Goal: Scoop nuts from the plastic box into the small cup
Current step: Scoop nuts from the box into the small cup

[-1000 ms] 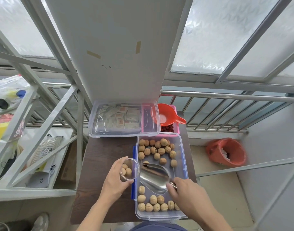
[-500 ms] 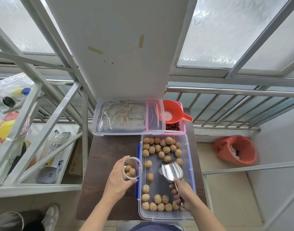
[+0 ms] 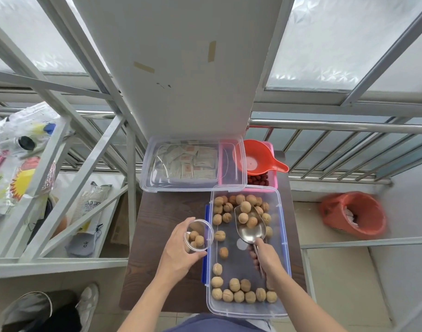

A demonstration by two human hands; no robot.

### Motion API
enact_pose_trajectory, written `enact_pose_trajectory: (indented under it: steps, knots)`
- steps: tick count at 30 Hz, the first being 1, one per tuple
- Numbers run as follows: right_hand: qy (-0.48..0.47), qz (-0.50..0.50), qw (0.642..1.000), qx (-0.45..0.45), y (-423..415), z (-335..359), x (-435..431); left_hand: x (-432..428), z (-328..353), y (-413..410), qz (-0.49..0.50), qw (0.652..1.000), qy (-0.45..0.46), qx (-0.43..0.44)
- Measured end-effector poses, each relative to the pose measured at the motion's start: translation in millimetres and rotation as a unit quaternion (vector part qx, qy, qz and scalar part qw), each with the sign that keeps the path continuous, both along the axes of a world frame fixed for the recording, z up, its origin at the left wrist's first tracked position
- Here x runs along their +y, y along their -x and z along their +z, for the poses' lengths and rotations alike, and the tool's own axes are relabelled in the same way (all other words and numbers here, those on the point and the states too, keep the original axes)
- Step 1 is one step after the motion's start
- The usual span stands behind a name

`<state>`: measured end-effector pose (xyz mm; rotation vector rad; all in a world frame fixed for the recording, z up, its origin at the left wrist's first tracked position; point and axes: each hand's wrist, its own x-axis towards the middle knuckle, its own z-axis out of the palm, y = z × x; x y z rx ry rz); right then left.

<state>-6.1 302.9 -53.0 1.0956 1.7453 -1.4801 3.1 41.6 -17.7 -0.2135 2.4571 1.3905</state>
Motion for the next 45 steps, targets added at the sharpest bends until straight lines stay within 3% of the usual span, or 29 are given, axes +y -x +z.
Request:
enact_pose_trajectory:
  steps: [8,11,15,19,22,24,27,31,35,39,41,45]
  knots:
    - [0.012,0.092,0.993,0.074,-32,68,25,-6,-3,-6,-0.026,0.999,-0.018,0.028]
    - [-0.005,0.178,0.981,0.080,-38,105,20,-8,-3,-7,-0.040,0.998,-0.028,0.040]
    - [-0.115,0.371,0.918,0.082,-42,142,-2,-7,-2,-9,-0.059,0.995,-0.039,0.072]
    - [-0.201,0.477,0.850,0.098,-47,170,-30,-7,1,-13,-0.083,0.990,-0.046,0.105]
    - [-0.265,0.511,0.810,0.111,-50,174,-35,-7,-6,-19,-0.065,0.991,-0.062,0.097]
    - [-0.299,0.503,0.802,0.116,-54,176,-34,-7,-7,-23,-0.056,0.993,-0.066,0.081]
    - [-0.301,0.475,0.818,0.122,-55,184,-32,-13,-9,-23,-0.034,0.995,-0.068,0.060]
    - [-0.295,0.365,0.880,0.077,-44,159,-4,-16,-11,-23,-0.003,0.997,-0.059,0.047]
    - [-0.309,0.379,0.872,0.015,-34,98,23,-14,-11,-25,0.009,0.998,-0.056,0.036]
    - [-0.238,0.423,0.871,-0.074,-34,56,6,-13,-16,-27,0.017,0.998,-0.051,0.013]
    - [-0.170,0.419,0.887,-0.092,-31,36,-8,-12,-16,-26,0.022,0.998,-0.052,0.009]
    - [-0.049,0.220,0.971,-0.080,-26,15,-39,-10,-18,-23,0.022,0.999,-0.039,0.003]
